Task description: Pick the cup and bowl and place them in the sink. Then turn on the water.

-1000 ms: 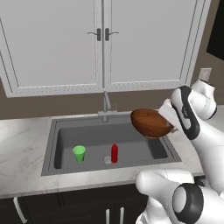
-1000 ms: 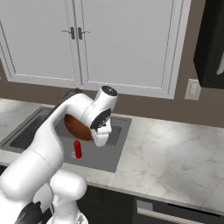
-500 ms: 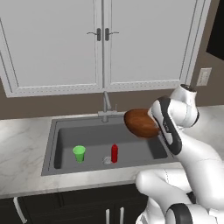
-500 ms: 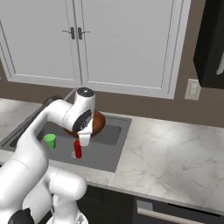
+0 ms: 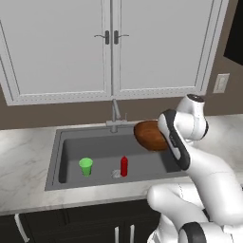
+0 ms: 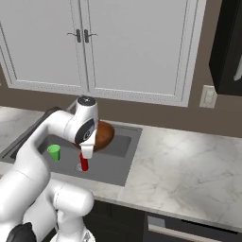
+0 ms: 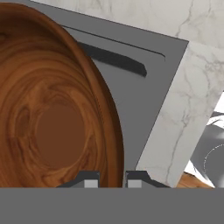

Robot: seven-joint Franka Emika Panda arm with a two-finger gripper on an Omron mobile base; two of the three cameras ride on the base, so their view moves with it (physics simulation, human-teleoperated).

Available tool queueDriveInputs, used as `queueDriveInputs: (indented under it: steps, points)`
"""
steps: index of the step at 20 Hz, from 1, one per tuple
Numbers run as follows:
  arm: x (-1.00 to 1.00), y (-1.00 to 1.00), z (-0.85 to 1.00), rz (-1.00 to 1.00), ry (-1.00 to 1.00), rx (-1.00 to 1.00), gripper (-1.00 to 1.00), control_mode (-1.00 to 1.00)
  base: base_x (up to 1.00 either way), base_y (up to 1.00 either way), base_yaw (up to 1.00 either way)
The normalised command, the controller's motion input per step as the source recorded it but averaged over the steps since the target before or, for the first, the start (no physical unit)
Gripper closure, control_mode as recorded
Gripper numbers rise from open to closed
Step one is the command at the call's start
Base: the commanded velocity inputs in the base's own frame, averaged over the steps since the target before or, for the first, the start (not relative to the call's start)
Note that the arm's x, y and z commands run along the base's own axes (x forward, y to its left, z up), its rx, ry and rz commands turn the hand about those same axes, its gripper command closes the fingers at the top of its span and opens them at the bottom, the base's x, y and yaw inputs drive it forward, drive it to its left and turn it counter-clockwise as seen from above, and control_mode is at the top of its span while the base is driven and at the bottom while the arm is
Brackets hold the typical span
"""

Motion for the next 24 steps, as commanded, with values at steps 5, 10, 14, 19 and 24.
queueDriveInputs:
  steps: [5, 10, 14, 19, 24]
  points:
    - [0.12, 0.0, -0.14, -0.02, 0.08, 0.0, 1.0, -1.0, 0.0, 0.0, 0.0]
    - [0.2, 0.0, -0.16, 0.0, 0.09, 0.0, 1.0, -1.0, 0.0, 0.0, 0.0]
    - [0.26, 0.0, -0.16, -0.01, 0.04, 0.0, 1.0, -1.0, 0.0, 0.0, 0.0]
    - [0.25, 0.0, -0.17, 0.0, 0.02, 0.0, 1.0, -1.0, 0.0, 0.0, 0.0]
    - [0.14, 0.0, -0.16, 0.0, 0.04, 0.0, 1.0, -1.0, 0.0, 0.0, 0.0]
